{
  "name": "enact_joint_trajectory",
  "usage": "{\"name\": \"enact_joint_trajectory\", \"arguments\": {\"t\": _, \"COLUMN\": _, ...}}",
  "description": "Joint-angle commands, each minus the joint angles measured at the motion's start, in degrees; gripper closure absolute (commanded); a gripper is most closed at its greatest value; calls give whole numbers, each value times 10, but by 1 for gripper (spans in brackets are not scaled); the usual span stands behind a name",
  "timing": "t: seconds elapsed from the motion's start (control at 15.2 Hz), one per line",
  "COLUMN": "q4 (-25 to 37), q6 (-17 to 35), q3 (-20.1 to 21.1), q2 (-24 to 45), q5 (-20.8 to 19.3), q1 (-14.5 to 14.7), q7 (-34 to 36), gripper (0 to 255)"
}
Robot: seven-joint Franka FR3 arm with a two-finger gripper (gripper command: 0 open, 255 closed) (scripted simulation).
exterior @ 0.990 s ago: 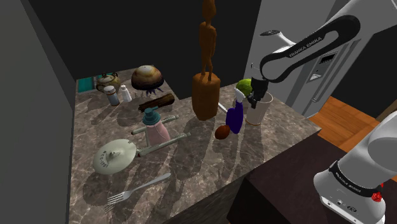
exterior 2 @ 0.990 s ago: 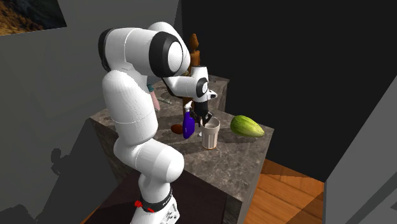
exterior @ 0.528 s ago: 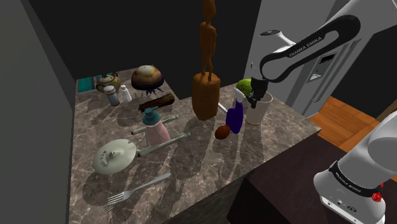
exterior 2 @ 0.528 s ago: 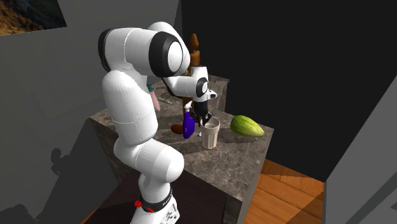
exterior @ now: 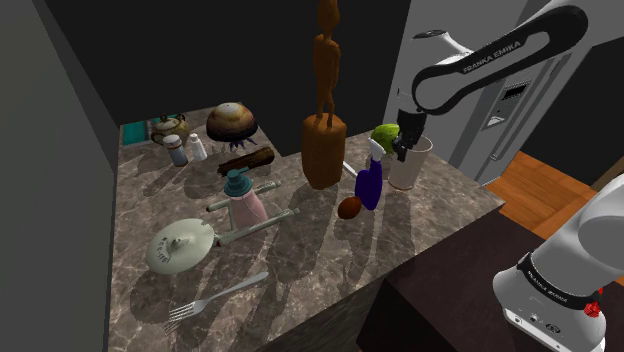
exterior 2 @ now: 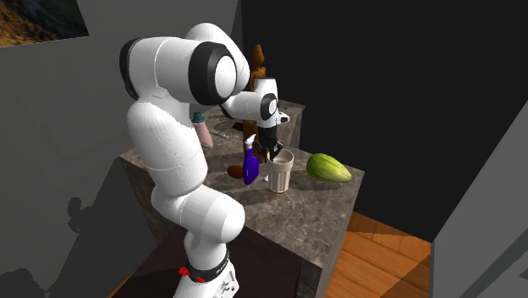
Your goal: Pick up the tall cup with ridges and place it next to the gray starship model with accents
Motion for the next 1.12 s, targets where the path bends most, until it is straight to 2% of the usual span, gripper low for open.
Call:
{"name": "enact_joint_trajectory", "arguments": {"t": 0.0, "q4": 5, "q6": -18, "q3": 0, "q2": -13, "q5": 3, "q1": 1, "q7": -2, "gripper": 255}}
{"name": "enact_joint_trajectory", "arguments": {"t": 1.06, "q4": 75, "q6": -149, "q3": -2, "q2": -75, "q5": 14, "q1": 3, "q7": -17, "gripper": 255}}
